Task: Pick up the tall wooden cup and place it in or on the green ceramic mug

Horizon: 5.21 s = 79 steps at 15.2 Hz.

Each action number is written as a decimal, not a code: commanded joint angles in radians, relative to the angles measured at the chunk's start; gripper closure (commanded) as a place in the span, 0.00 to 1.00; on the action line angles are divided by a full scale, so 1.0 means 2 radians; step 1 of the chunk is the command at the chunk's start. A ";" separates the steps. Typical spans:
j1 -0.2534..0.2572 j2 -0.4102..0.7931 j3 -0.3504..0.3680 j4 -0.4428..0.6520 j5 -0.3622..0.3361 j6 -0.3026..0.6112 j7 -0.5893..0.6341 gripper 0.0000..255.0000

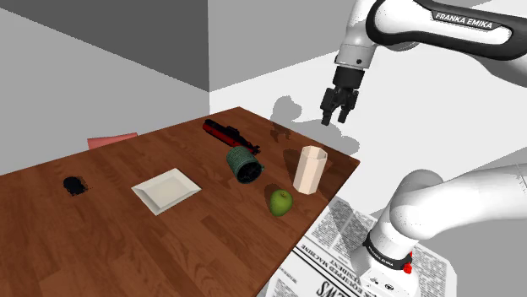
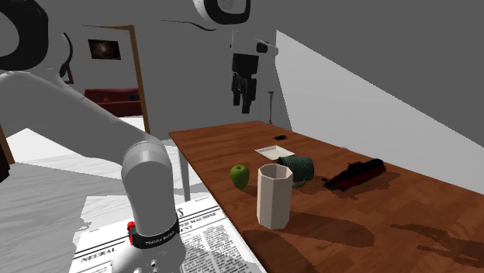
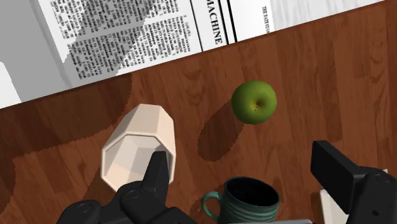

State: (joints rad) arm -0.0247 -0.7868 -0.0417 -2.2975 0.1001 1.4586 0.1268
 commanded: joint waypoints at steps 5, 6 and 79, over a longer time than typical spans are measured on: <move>-0.004 0.012 -0.001 -0.054 -0.018 0.069 -0.017 0.00; -0.005 0.017 -0.002 -0.066 -0.022 0.087 -0.020 0.00; -0.018 0.098 -0.006 0.025 -0.066 0.087 -0.052 1.00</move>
State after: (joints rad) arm -0.0614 -0.5902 -0.0538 -2.2566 -0.0315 1.6397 0.0240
